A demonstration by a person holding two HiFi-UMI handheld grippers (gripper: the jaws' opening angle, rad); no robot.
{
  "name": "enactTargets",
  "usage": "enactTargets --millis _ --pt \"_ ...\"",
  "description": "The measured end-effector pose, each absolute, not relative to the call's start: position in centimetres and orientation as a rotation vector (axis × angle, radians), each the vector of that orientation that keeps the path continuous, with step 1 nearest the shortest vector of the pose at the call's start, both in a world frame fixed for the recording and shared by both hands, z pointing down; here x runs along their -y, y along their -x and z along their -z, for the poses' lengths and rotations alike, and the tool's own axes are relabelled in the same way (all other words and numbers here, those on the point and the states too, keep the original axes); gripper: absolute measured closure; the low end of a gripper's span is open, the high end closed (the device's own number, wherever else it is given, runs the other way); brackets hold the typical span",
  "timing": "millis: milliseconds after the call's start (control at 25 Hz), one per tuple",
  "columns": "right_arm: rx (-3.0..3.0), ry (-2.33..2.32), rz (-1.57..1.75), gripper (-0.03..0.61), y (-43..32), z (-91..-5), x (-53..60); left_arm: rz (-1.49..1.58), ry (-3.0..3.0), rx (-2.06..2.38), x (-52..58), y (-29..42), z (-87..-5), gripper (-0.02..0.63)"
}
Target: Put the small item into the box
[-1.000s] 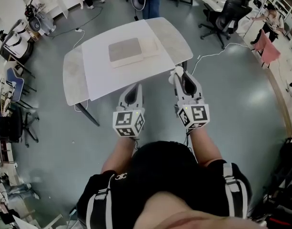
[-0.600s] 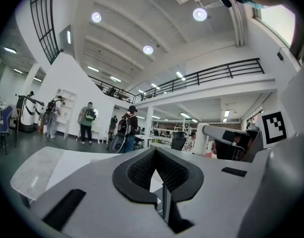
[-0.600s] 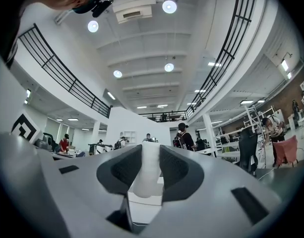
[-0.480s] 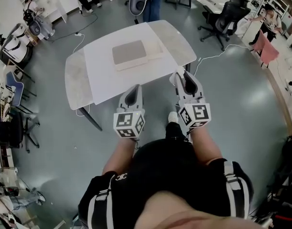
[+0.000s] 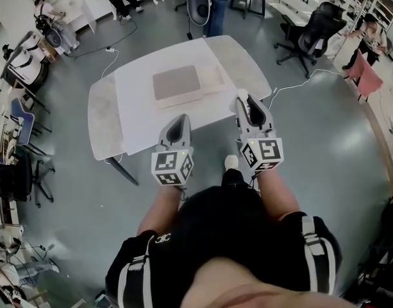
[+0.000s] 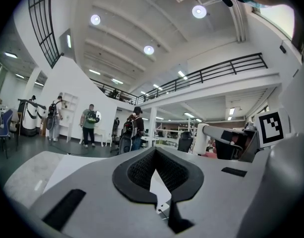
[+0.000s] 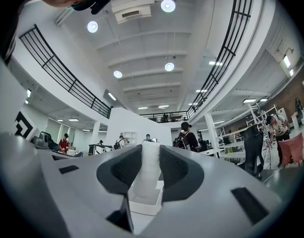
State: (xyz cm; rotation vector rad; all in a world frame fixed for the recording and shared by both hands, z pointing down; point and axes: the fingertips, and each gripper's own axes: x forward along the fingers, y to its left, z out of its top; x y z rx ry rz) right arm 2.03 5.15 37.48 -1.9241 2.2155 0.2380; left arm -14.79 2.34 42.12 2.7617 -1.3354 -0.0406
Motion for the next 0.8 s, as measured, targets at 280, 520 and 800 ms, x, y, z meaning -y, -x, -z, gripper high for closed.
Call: enactTargets --millis 280,520,800 --pt "-2.244 1.903 -0.223 0.474 -5.5 -38.1 2.8 0.029 -2.736 1.37 5.6 11.2 -42.5 0.609" --pt "-2.264 1.874 -0.173 0.474 -9.6 -37.6 10.3 -0.004 -2.702 1.378 12.6 6.8 -42.3 0.609" --pt "-2.329 1.812 -0.147 0.474 -12.3 -37.5 18.1 -0.019 -2.657 1.424 19.9 3.5 -42.2 0.609"
